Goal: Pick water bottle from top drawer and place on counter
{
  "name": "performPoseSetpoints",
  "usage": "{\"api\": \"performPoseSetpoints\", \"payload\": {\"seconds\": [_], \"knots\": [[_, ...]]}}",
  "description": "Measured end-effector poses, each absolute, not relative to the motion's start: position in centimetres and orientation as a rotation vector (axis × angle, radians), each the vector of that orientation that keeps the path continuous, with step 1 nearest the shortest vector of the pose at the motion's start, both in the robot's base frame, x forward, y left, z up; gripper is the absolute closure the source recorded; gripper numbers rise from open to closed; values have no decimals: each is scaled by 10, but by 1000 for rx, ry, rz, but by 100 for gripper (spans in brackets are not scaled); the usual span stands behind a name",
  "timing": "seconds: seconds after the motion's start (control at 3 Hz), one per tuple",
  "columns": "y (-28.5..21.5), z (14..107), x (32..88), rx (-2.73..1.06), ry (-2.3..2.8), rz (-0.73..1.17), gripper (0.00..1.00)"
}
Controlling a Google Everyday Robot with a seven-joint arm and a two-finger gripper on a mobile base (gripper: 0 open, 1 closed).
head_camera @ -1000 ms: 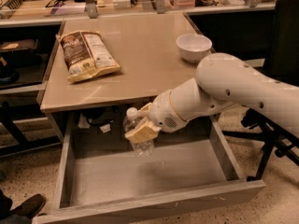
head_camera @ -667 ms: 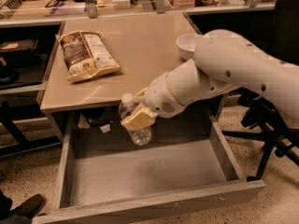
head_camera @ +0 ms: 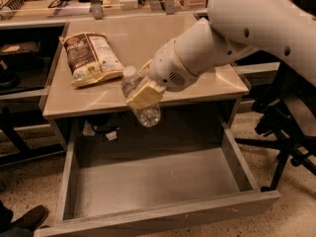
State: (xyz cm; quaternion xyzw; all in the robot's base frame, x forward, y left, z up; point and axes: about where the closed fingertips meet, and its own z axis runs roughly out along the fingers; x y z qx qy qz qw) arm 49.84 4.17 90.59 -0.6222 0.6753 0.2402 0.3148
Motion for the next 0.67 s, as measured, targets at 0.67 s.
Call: {"api": "performPoseSetpoints", "payload": {"seconds": [0.67], "knots": [[41, 945, 513, -1661, 1741, 582, 100]]}}
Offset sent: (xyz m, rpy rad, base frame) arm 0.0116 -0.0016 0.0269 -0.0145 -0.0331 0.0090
